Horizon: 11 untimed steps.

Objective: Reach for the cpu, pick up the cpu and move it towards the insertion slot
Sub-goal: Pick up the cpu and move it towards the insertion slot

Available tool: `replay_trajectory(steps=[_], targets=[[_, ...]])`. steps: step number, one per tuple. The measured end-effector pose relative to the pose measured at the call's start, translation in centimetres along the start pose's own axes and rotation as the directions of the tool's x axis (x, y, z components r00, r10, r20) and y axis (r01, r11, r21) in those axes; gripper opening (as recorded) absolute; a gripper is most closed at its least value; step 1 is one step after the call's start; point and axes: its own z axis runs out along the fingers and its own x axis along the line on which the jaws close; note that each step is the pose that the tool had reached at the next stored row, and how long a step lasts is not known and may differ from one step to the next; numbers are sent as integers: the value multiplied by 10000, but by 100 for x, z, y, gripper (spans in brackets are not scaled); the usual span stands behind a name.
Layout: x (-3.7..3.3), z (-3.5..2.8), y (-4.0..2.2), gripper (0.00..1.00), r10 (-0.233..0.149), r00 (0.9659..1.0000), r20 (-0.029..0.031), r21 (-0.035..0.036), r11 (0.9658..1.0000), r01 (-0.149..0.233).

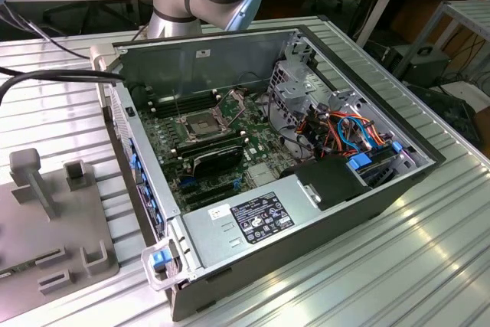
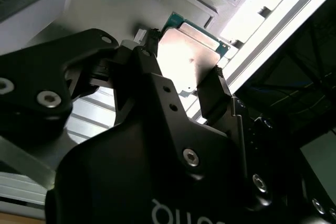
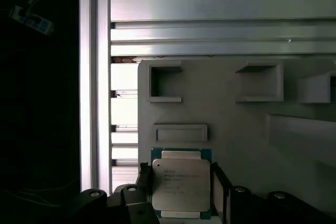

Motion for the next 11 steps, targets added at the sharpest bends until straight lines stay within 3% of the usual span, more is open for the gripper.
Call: replay_trajectory(steps=[11], targets=[[9, -258, 8, 55, 2, 10000, 0, 41, 10000, -2]])
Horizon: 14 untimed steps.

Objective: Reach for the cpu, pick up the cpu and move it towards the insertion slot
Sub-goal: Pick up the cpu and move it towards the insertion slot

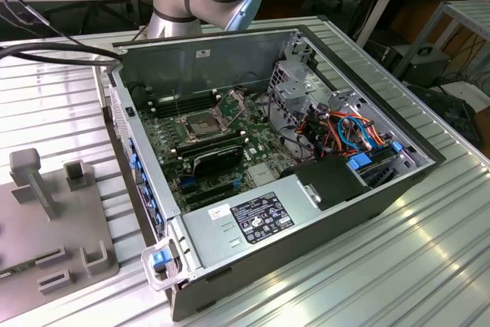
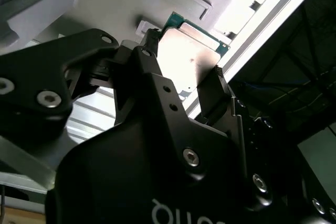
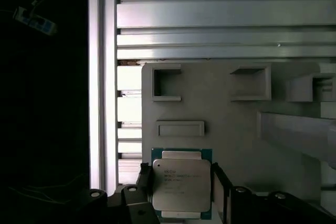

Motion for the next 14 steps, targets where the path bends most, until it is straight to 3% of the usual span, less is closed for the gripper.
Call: replay_trajectory(steps=[9, 14], targets=[[8, -229, 6, 55, 1, 10000, 1, 31, 10000, -1], [14, -406, 10, 55, 2, 10000, 1, 65, 10000, -2]])
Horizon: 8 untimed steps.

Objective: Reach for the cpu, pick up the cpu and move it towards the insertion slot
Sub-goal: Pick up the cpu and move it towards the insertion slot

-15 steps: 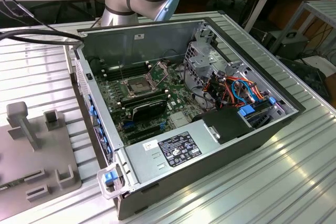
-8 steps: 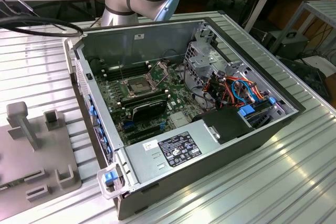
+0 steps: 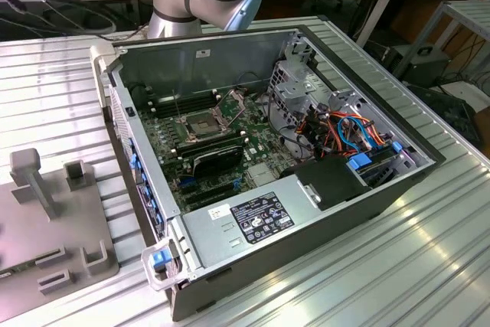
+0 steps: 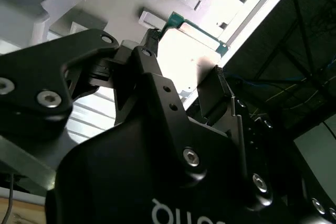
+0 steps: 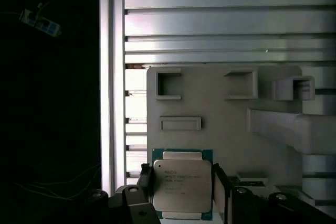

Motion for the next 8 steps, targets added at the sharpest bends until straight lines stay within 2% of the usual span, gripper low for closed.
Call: replay_trajectory(steps=[3, 6, 8], targets=[[4, -119, 2, 55, 0, 10000, 0, 23, 10000, 0], [7, -208, 4, 55, 1, 10000, 0, 40, 10000, -1], [10, -307, 6, 55, 2, 10000, 1, 67, 10000, -2]])
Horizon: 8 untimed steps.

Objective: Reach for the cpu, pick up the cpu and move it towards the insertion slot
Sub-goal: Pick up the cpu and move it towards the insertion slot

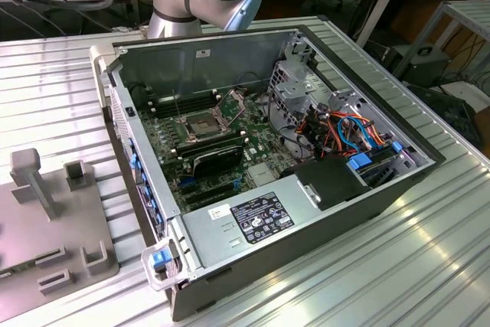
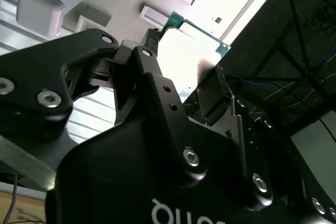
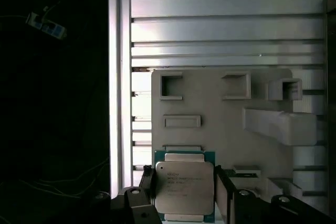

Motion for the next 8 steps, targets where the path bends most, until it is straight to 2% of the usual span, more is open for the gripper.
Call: replay_trajectory(steps=[8], targets=[[8, -227, 3, 55, 3, 10000, 2, 86, 10000, -3]])
